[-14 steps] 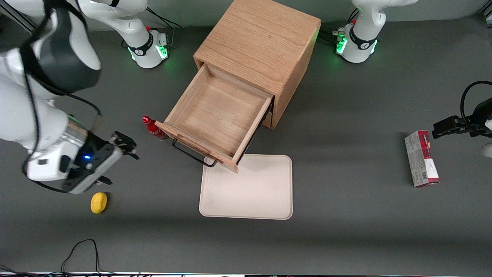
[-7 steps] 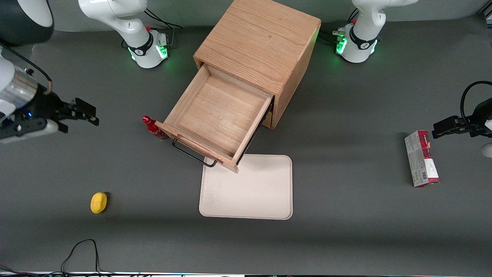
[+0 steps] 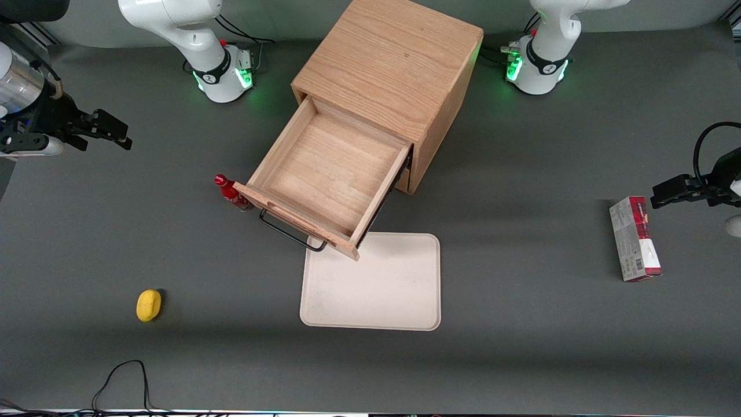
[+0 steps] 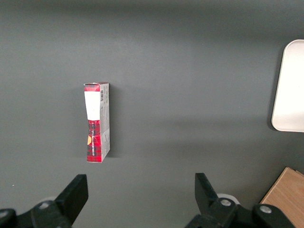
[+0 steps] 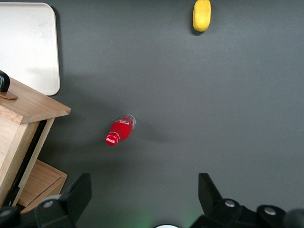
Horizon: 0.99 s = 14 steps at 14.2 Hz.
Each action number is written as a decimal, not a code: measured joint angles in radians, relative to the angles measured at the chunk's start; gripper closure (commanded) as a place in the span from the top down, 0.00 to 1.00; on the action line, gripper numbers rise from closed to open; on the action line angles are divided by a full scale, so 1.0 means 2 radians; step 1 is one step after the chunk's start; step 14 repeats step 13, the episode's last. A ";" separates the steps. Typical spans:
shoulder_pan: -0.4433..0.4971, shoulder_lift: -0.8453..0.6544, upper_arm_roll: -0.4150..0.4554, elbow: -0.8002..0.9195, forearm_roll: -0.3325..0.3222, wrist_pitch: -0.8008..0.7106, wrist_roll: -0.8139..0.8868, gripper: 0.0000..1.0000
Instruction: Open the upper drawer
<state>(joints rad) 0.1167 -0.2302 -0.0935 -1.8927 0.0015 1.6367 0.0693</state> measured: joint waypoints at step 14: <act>0.000 0.004 0.005 0.024 -0.001 -0.006 0.032 1.00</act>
